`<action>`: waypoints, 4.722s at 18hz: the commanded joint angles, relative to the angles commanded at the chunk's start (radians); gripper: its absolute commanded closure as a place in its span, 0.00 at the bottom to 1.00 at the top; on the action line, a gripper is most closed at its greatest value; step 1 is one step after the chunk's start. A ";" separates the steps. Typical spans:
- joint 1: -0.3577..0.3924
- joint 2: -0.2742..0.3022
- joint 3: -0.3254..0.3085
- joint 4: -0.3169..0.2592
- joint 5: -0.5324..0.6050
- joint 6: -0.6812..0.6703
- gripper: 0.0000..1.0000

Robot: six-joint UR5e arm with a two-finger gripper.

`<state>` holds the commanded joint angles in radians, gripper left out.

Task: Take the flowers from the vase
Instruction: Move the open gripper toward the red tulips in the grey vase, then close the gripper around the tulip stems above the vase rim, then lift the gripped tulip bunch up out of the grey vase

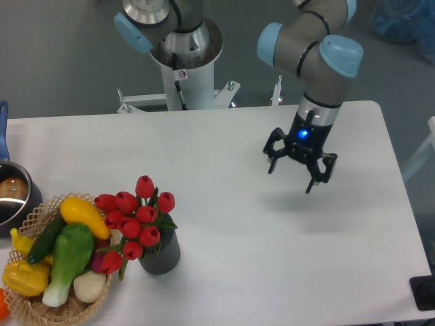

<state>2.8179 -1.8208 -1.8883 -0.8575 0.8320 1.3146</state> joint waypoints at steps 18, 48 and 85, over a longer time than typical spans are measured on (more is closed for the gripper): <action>-0.219 -0.046 0.001 0.002 -0.373 -0.032 0.00; -0.294 -0.089 0.048 0.005 -0.467 -0.021 1.00; -0.178 0.031 0.092 0.002 -0.711 -0.054 1.00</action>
<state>2.6399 -1.7902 -1.7963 -0.8560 0.1213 1.2609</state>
